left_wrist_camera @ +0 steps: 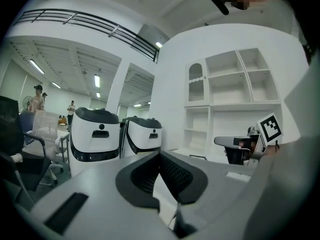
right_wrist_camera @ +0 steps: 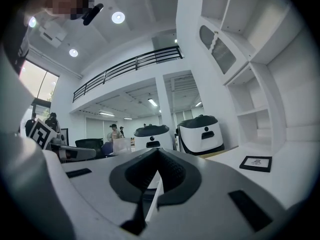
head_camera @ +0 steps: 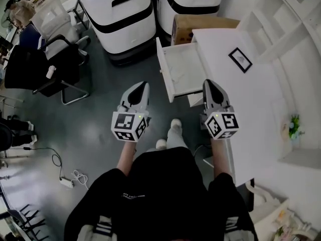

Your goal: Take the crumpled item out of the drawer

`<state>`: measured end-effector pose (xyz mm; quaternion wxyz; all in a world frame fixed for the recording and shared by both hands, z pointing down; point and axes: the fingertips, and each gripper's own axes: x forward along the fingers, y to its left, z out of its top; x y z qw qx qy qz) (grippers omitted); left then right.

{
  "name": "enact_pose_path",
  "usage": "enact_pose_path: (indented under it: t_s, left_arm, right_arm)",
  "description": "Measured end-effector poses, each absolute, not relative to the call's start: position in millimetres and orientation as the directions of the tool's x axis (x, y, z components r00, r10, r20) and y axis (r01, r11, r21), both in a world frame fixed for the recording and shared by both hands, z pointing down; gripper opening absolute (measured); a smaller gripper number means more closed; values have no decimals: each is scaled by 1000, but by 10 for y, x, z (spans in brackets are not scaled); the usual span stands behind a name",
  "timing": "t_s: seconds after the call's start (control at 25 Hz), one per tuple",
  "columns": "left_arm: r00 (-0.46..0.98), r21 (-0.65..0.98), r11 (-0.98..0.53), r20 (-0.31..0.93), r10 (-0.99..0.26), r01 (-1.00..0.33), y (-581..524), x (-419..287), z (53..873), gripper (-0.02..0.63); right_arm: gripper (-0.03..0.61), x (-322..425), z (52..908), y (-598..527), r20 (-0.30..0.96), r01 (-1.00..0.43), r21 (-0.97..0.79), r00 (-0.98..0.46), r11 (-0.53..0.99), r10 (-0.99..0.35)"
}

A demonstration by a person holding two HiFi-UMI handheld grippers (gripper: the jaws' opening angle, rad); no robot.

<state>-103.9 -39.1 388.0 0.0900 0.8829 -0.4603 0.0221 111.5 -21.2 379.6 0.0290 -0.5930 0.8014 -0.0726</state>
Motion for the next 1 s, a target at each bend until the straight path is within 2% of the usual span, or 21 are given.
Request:
enact_pose_path:
  t_s: [0.44,1.0]
  left_arm:
    - [546,204,-508,245,-802,-837,-1186,-704,4409,-2]
    - [500,254,-431,398,-769,-866,-1931,-376,5112,-2]
  right_arm:
    - [-9,1300,4320,-1216,154,-920,-228,-359,320,-921]
    - [-8,1202,5042,-2127,309,-862,-300,-493,408,-814]
